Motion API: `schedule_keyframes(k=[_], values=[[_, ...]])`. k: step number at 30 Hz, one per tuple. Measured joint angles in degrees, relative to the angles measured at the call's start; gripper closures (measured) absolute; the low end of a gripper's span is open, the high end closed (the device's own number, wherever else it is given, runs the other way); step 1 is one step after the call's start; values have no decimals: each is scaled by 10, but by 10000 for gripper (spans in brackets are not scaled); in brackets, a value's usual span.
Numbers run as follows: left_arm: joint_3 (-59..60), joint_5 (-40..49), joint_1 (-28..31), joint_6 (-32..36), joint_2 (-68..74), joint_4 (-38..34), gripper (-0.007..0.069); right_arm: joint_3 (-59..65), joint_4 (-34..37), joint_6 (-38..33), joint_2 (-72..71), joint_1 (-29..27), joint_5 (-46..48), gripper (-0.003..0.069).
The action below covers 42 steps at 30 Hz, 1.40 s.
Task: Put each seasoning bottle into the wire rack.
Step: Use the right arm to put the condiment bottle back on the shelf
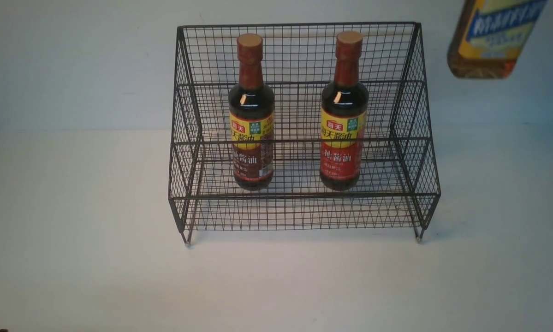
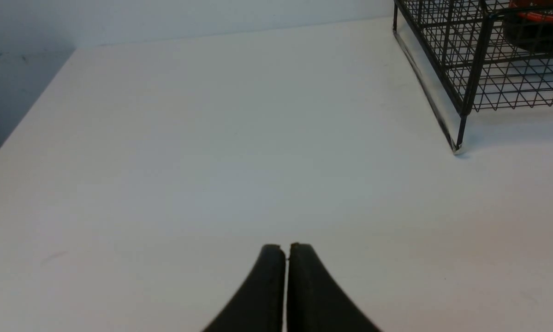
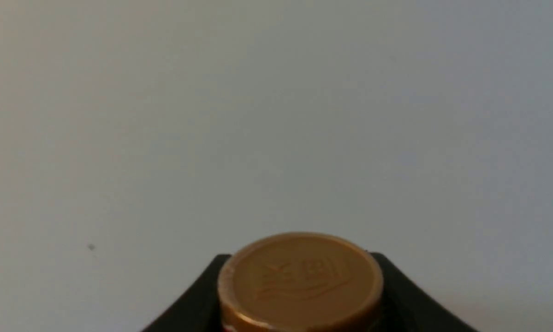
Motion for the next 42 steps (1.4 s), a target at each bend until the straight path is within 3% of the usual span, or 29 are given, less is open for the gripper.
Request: schedule_keyframes(k=[9,16,27,34,42], values=[[0,0,0,0,0,0,629,-137,8,13,97,55,43,342],[0,0,0,0,0,0,629,-216,23,22,176,68,81,342],[0,0,0,0,0,0,629,-237,32,39,229,71,138,342],[0,0,0,0,0,0,629,-239,34,38,233,71,232,342],[0,0,0,0,0,0,629,-239,85,14,257,71,310,342]])
